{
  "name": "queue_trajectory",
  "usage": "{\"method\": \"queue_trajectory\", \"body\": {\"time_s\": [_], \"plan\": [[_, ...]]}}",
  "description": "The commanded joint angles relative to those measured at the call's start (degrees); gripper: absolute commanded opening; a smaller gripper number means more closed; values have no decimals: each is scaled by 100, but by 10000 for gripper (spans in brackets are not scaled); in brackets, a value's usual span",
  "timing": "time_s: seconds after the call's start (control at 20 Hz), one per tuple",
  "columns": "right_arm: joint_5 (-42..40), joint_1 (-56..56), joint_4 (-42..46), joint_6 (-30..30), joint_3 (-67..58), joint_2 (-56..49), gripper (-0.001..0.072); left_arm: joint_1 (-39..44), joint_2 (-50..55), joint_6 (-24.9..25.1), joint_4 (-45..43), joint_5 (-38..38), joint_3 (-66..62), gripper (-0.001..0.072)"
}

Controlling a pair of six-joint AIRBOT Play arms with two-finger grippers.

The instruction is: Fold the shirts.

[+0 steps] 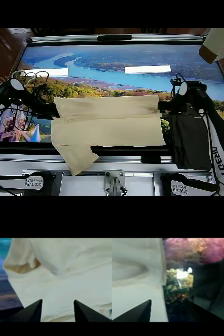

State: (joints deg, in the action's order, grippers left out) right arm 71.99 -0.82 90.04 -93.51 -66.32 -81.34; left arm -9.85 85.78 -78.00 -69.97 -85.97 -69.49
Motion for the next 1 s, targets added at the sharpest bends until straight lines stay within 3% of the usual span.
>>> {"method": "queue_trajectory", "body": {"time_s": [0.0, 0.1, 0.35, 0.45, 0.6, 0.95], "plan": [[1467, -566, -420, 914, 4, 367, 534, -234, -643, -223, 216, -505, 625, 452], [1788, -1025, -761, 1102, 4, 535, 534, -227, -1386, -225, 463, -293, 1679, 453], [1530, -1410, -916, 1108, 2, 710, 534, -238, -2640, -129, 651, 310, 3906, 455], [1508, -1394, -1178, 1108, 2, 710, 534, -238, -2726, -70, 579, 426, 4170, 473], [1449, -1394, -1499, 1108, 2, 710, 534, -234, -2695, -68, 546, 654, 4371, 614], [1528, -1394, -1499, 970, 2, 710, 534, 63, -2441, -59, 1075, 1534, 4817, 585]]}}
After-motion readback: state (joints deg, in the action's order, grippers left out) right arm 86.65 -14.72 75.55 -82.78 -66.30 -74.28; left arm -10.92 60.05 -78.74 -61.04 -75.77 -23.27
